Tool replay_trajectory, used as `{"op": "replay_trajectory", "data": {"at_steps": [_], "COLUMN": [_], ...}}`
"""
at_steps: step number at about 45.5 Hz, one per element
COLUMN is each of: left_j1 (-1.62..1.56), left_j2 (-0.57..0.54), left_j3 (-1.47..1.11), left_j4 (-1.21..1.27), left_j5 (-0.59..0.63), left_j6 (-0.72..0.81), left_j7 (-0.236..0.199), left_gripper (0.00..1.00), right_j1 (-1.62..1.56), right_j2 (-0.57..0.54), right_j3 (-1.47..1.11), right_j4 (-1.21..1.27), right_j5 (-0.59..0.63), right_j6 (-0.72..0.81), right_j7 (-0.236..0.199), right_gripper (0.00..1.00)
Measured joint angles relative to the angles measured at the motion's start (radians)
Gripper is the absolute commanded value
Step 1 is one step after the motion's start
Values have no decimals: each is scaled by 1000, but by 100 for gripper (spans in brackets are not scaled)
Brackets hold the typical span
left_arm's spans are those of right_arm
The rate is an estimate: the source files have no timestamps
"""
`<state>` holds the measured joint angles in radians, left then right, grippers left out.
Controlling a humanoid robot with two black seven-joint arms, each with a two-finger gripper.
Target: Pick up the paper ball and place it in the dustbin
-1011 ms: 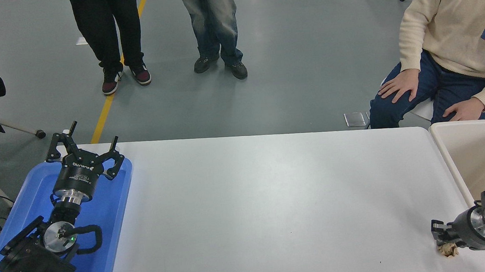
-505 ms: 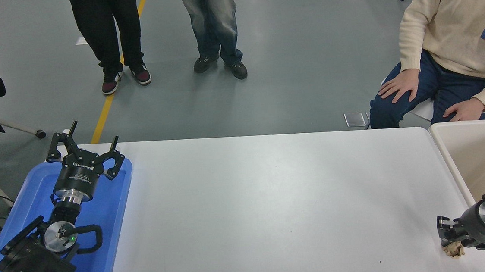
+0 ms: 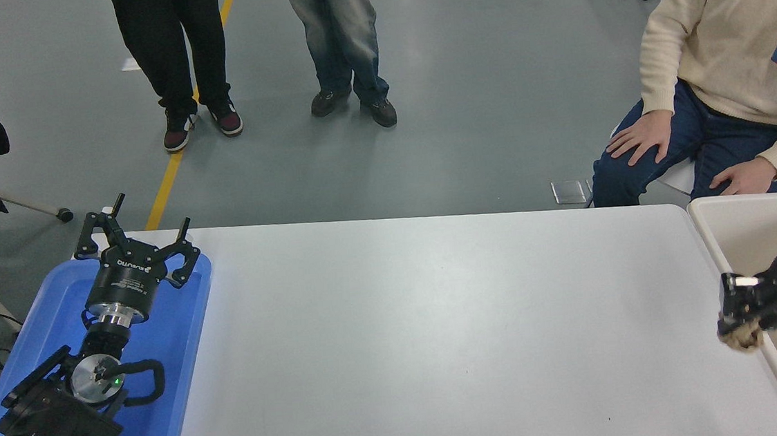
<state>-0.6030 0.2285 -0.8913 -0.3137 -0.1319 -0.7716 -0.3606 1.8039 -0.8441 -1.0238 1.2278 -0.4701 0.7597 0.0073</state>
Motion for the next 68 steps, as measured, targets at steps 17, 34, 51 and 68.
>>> {"op": "replay_trajectory", "data": {"at_steps": [17, 34, 51, 68], "left_j1": [0, 0, 0, 1], "left_j2": [0, 0, 0, 1], "left_j3": [0, 0, 0, 0], "left_j4": [0, 0, 0, 1], "left_j5": [0, 0, 0, 0], "left_j6": [0, 0, 0, 0], "left_j7": [0, 0, 0, -1], "left_gripper": [100, 100, 100, 100], "right_j1": [460, 608, 430, 14], "right_j2": [74, 128, 25, -42], "right_j3": [-245, -334, -415, -265], "right_j4": [124, 151, -20, -232], "right_j5": [77, 120, 112, 128], "right_j6": [22, 25, 26, -91], "right_j7": [2, 1, 0, 0], "right_gripper": [0, 0, 0, 0]}}
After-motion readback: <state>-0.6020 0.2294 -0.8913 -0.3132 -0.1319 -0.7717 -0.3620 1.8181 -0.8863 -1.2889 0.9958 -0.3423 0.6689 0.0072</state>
